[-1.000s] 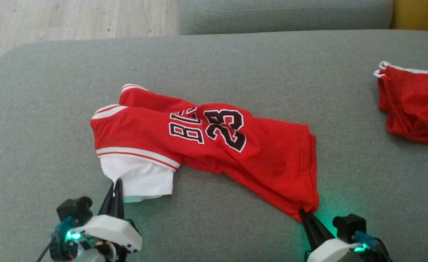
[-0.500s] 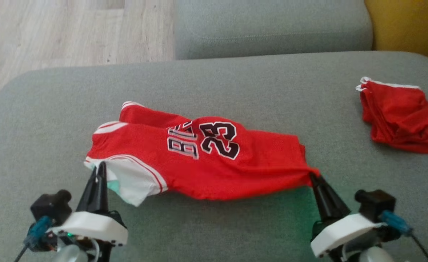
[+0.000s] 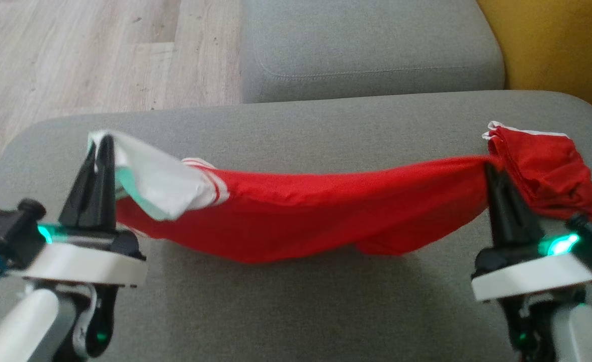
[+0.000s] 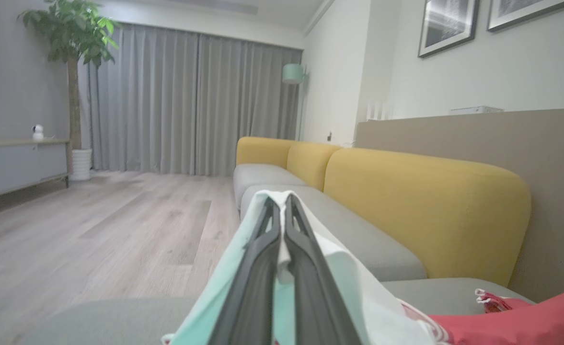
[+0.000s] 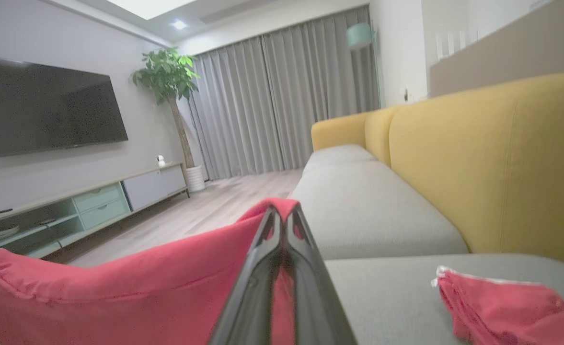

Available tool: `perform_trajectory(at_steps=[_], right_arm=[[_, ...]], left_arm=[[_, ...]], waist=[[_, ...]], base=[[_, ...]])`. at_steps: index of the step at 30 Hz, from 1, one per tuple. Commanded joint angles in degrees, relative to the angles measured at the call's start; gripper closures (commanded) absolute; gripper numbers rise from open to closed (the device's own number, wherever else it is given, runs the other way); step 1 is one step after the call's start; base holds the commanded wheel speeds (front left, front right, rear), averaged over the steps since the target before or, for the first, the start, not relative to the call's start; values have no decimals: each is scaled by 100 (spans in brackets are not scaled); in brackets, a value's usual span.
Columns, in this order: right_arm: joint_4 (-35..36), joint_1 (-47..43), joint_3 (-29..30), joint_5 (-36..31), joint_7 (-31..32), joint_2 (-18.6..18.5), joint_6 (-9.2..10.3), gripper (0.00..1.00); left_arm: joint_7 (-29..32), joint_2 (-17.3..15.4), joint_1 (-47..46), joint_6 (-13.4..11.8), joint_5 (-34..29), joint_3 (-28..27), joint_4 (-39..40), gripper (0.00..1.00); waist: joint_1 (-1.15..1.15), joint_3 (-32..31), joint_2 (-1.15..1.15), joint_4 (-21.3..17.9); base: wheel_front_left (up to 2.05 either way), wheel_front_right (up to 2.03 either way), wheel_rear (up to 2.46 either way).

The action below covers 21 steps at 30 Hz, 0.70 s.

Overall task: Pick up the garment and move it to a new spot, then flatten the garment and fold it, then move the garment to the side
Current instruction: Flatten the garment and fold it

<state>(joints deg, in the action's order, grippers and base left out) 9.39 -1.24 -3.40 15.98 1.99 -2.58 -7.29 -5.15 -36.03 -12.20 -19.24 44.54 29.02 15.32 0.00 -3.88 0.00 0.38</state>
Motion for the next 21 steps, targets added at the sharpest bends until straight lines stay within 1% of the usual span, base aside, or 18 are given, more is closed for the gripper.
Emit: perform_trajectory(at_steps=[1, 6, 12, 13, 16, 19, 21], right_arm=[[392, 442, -60, -45, 34, -30, -20, 100], [994, 772, 192, -99, 143, -30, -20, 100], [1558, 1320, 379, -280, 445, -30, -20, 100], [1558, 1320, 379, -280, 445, -30, -20, 100], [1669, 1561, 463, -330, 646, -30, -20, 100], [1594, 1773, 532, -375, 832, -30, -20, 100], [1404, 1926, 521, -364, 961, -30, -20, 100]], left_arm=[[68, -291, -484, -58, -104, -365, 327, 100], [396, -615, -946, -86, -308, -460, 918, 100], [1026, -1002, -1964, 114, -503, -546, 1354, 100], [1026, -1002, -1964, 114, -503, -546, 1354, 100], [1338, -1066, -2529, 278, -491, -548, 1273, 100], [1622, -1019, -2980, 465, -396, -462, 932, 100], [1789, -970, -3215, 598, -355, -355, 621, 100]], waist=[[0, -26, 0, -7], [0, -91, 0, -14], [0, -145, 0, -19], [0, -145, 0, -19], [0, -108, 0, -25], [0, 1, 0, -40], [0, 114, 0, -61]], base=[[0, 0, 0], [0, 0, 0], [0, 0, 0], [0, 0, 0], [0, 0, 0], [0, 0, 0], [0, 0, 0]])
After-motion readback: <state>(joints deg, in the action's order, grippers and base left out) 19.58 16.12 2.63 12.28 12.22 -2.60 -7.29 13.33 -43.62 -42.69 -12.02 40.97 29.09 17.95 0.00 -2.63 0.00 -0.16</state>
